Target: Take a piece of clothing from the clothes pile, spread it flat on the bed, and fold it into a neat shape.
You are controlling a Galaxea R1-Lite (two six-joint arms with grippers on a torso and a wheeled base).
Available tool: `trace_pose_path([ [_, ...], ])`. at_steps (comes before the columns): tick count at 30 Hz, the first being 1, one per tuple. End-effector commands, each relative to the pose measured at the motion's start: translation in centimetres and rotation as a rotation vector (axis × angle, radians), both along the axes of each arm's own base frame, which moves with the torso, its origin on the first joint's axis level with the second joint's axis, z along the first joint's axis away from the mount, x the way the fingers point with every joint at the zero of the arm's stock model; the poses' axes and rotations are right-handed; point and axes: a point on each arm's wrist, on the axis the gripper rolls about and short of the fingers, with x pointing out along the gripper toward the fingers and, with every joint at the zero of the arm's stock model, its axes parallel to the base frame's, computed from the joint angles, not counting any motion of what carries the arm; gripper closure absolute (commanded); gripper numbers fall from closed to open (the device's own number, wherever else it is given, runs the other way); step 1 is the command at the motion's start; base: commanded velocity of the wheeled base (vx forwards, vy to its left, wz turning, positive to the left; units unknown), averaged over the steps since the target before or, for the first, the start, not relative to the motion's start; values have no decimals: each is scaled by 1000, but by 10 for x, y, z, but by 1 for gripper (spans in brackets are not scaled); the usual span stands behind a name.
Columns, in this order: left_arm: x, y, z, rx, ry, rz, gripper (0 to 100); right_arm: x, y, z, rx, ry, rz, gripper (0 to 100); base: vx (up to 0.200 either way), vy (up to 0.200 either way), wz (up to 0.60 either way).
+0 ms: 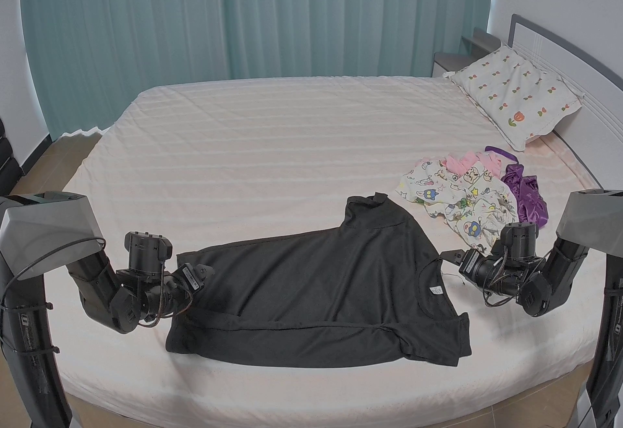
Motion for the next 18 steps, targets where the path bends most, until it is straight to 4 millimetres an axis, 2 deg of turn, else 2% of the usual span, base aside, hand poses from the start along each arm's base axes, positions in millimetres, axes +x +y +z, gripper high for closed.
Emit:
trace_pose_path([
  [1, -10, 5, -2, 30, 27, -12, 0, -2, 0, -1, -6, 5, 7, 0, 0, 0, 0],
  [5, -19, 6, -7, 95, 90, -63, 0, -4, 0, -3, -1, 16, 18, 0, 0, 0, 0],
  [12, -30, 6, -4, 128, 143, -98, 0, -5, 0, -5, -8, 20, 24, 0, 0, 0, 0],
  [18, -36, -5, -7, 133, 181, -137, 0, -6, 1, -5, -13, 23, 30, 0, 0, 0, 0],
])
